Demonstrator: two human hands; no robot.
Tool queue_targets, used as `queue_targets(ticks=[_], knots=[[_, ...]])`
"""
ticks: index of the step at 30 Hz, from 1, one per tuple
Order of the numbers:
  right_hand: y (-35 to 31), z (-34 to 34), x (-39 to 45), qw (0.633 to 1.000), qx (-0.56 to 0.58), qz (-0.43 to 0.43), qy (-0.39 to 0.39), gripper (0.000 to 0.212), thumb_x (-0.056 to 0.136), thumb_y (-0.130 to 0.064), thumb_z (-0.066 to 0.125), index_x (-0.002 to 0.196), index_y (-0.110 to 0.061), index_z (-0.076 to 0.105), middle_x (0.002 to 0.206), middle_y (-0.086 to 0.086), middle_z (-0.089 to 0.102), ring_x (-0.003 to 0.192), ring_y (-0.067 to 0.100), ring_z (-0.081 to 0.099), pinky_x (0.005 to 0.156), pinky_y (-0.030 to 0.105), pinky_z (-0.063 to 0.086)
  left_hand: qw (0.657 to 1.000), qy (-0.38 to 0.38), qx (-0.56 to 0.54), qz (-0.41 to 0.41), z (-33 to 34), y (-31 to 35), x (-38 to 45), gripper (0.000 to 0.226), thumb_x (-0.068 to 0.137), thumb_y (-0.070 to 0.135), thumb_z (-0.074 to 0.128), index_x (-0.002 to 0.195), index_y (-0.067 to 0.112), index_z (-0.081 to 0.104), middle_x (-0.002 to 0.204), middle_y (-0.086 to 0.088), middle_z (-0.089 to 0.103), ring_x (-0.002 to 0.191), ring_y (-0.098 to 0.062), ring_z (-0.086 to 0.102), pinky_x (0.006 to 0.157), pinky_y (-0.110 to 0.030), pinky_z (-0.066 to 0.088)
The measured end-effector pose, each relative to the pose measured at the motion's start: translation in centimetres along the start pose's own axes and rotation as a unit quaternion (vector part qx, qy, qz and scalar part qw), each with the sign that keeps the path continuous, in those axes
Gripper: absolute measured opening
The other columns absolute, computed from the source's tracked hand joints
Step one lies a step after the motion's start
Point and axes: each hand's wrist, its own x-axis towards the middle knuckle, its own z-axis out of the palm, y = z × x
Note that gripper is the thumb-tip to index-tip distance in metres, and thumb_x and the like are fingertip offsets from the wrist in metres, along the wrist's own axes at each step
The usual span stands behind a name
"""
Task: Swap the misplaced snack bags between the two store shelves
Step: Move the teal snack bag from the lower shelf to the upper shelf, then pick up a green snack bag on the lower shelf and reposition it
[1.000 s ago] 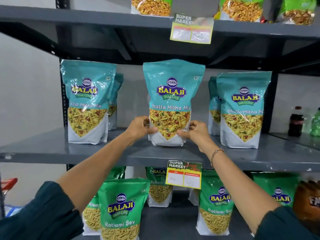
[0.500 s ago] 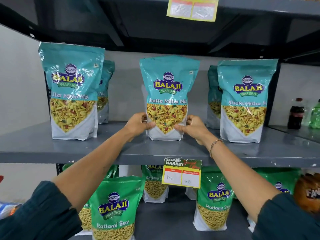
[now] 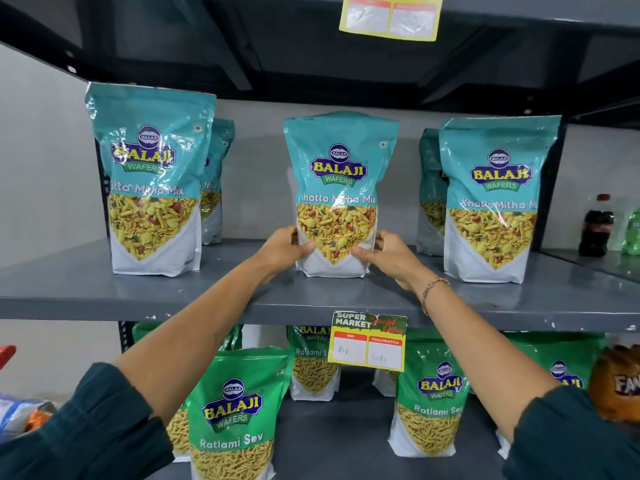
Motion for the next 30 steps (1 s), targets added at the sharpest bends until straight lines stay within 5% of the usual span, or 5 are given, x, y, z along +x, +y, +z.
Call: queue_targets(ticks=[3, 7, 10, 22, 30], knots=[[-0.4, -0.2, -0.4, 1.0, -0.007, 0.018, -0.018, 0.022, 0.079, -0.027, 0.069, 0.098, -0.023, 0.059, 0.119, 0.006, 0.064, 0.098, 0.009, 0.06, 0.081, 0.024, 0.047, 0.998, 0.018, 0.064, -0.014, 0.3, 0.2, -0.8, 0.035, 0.086, 0.024, 0.061, 0.114, 0.004, 0.051, 0.116, -0.009, 0.061, 0.107, -0.025, 0.056, 0.093, -0.037, 0.046], [-1.4, -0.1, -1.2, 0.986, -0.085, 0.007, 0.141, 0.037, 0.084, -0.032, 0.063, 0.113, -0.01, 0.054, 0.117, 0.003, 0.058, 0.106, 0.017, 0.055, 0.087, 0.031, 0.046, 0.965, 0.171, 0.19, 0.057, 0.1, 1.3, -2.5, 0.019, 0.089, 0.024, 0.054, 0.103, 0.01, 0.052, 0.102, -0.007, 0.051, 0.098, -0.025, 0.052, 0.081, -0.034, 0.042], [-3.6, 0.5, -2.7, 0.974, -0.064, -0.055, 0.209, 0.006, 0.087, -0.014, 0.057, 0.091, -0.018, 0.059, 0.096, 0.002, 0.064, 0.085, 0.009, 0.059, 0.066, 0.016, 0.044, 0.956, 0.218, 0.171, 0.093, -0.3, 2.8, -4.4, 0.016, 0.091, 0.018, 0.047, 0.082, 0.012, 0.06, 0.091, -0.009, 0.058, 0.089, -0.027, 0.055, 0.076, -0.034, 0.044], [-4.5, 10.1, -17.1, 0.98, 0.184, -0.029, 0.066, 0.009, 0.087, -0.004, 0.056, 0.083, -0.012, 0.059, 0.068, 0.006, 0.064, 0.052, 0.006, 0.06, 0.054, 0.017, 0.052, 0.984, 0.142, -0.092, 0.052, -0.4, 0.4, -18.1, 0.018, 0.092, 0.011, 0.049, 0.082, 0.014, 0.064, 0.071, -0.001, 0.063, 0.049, -0.001, 0.056, 0.048, -0.016, 0.048], [6.3, 16.4, -23.3, 0.979, 0.155, 0.125, -0.041, 0.009, 0.088, -0.007, 0.056, 0.095, -0.005, 0.062, 0.077, 0.011, 0.067, 0.067, 0.015, 0.063, 0.064, 0.024, 0.055, 0.978, 0.164, -0.04, -0.121, -0.2, -11.4, -24.6, 0.015, 0.092, 0.017, 0.051, 0.089, 0.011, 0.064, 0.072, 0.001, 0.064, 0.058, -0.01, 0.056, 0.052, -0.024, 0.046]])
